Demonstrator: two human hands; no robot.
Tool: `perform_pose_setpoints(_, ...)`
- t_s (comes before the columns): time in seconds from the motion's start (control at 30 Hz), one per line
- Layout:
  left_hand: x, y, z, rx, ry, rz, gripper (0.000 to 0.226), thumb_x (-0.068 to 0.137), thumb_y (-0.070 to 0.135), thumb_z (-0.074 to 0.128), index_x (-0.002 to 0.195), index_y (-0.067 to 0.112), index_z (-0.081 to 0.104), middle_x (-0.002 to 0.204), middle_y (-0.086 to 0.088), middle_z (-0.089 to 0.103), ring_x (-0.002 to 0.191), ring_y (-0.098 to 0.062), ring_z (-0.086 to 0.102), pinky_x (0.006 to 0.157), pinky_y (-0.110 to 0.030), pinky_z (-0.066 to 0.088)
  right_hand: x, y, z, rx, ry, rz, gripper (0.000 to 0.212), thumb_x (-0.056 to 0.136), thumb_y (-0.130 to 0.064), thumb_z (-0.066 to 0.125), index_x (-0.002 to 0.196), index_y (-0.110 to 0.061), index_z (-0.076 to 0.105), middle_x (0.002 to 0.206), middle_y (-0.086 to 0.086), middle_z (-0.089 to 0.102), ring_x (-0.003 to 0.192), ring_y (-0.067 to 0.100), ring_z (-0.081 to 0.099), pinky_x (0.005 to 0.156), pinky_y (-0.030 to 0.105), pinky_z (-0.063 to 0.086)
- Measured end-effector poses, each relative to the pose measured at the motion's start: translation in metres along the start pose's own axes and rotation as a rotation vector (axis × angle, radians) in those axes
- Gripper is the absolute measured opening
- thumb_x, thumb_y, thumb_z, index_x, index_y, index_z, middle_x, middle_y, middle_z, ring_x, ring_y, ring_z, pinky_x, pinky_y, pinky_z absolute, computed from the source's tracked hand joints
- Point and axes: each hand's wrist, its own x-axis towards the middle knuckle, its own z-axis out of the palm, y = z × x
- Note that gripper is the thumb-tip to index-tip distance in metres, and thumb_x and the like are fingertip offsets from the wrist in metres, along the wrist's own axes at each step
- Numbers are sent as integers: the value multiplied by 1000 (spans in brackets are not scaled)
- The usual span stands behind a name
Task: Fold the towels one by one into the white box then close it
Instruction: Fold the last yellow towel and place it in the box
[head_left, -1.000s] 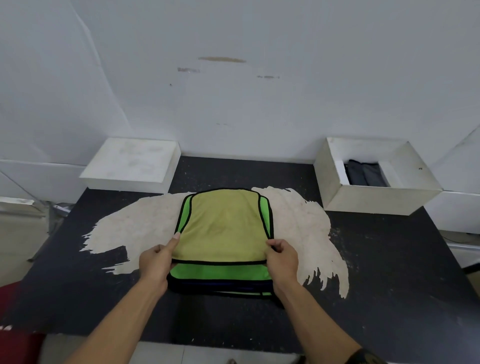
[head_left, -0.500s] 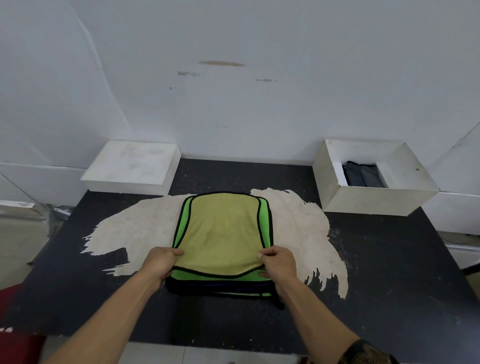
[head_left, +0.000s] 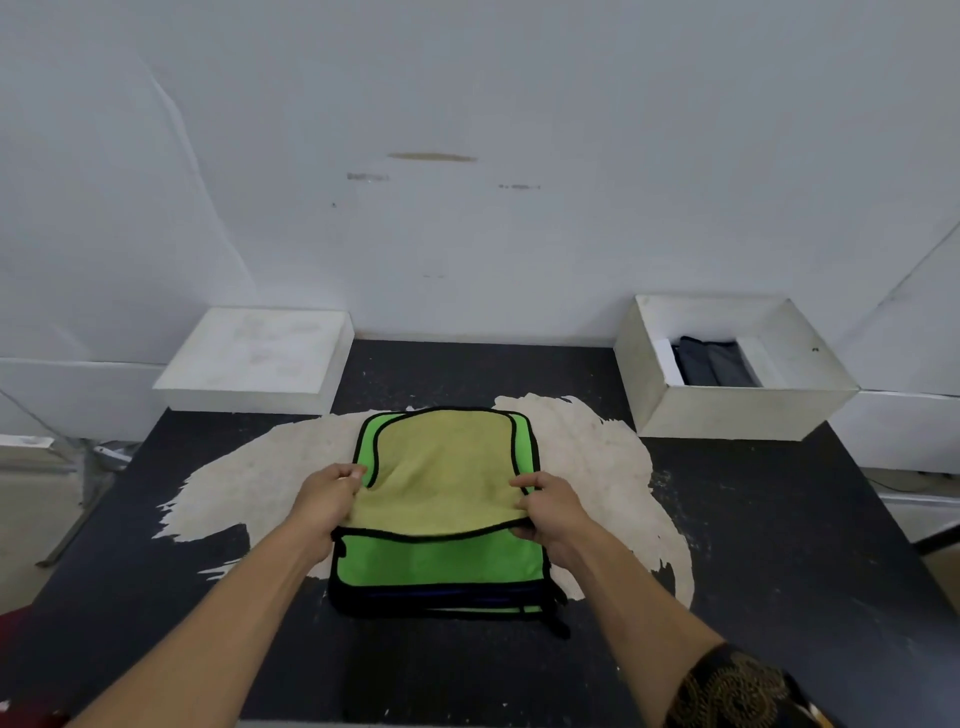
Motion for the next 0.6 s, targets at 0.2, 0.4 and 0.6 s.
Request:
perform_pose_setpoints(0.2,1,4,-4,168,-151,-97,48,92,-11,31,108,9,73,119,-16,57,100,-37,62,84,-42,56,-2,-4,-9,-92,-53,91,34,96,5,38,118,-4,62,105,11,56,74,21,58,51,26,53)
perform_pose_setpoints(0.4,-4,24,4,-71,-12,66,11,87,11,66,94,7,73,95,-10,70,94,-28,64,91,-44,53,-11,-16,-16,3,-52,-127,46,88,14,40,122,-7,61,111,3,54,87,23,58,52,29,53)
perform_pose_setpoints(0.6,-17,92,19,-49,-69,385,19,92,8,61,90,24,71,99,1,69,93,-14,61,78,-29,49,-23,-59,-46,275,27,-287,30,93,2,52,111,-12,72,106,11,59,74,18,52,47,27,47)
